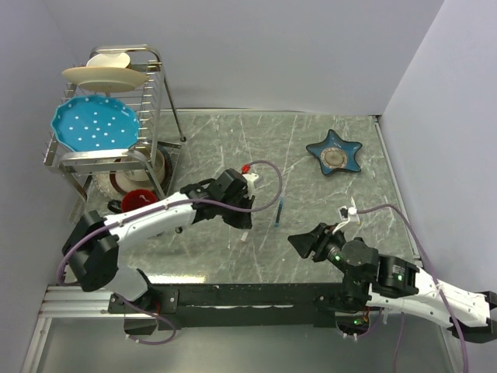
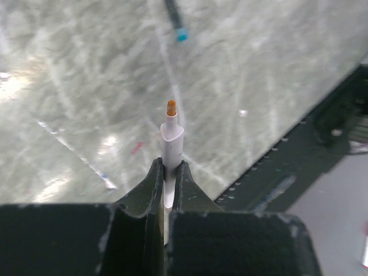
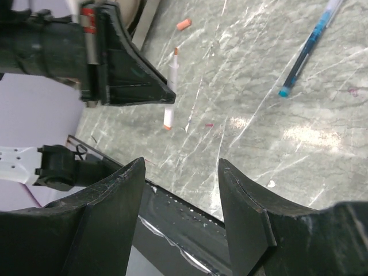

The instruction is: Insert the pens into the pen caps

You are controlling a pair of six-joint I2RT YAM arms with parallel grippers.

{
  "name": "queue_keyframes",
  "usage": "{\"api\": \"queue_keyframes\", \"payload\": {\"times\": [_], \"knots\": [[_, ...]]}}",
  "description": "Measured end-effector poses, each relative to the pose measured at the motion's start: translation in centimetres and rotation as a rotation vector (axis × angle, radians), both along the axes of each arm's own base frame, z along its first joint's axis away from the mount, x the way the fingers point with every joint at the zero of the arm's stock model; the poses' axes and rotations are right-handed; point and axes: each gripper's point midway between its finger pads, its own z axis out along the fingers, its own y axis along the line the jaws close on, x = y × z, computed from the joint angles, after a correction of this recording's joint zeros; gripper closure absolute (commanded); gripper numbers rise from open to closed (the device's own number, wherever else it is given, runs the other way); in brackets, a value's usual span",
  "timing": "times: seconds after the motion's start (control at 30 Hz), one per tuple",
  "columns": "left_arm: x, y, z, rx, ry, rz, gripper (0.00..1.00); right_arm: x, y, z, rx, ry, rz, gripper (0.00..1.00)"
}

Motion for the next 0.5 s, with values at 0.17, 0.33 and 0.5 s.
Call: {"api": "queue_keyframes", "payload": {"times": [0.17, 0.33, 0.5], "knots": [[-1.3, -0.6, 1.5, -0.131, 0.008, -0.003, 0.99, 0.1, 1.6, 0.5, 0.001, -0.012, 0.038, 0.39], [-1.9, -1.6, 5.7, -0.34, -0.03, 0.017, 0.99, -0.6, 4.4, 3.0, 0.085, -0.073, 0.149, 0.39], [-2.3, -2.7, 11.2, -0.559, -0.086, 0.01, 0.99, -1.0, 6.2, 4.7, 0.126, -0.132, 0.222, 0.39]]}}
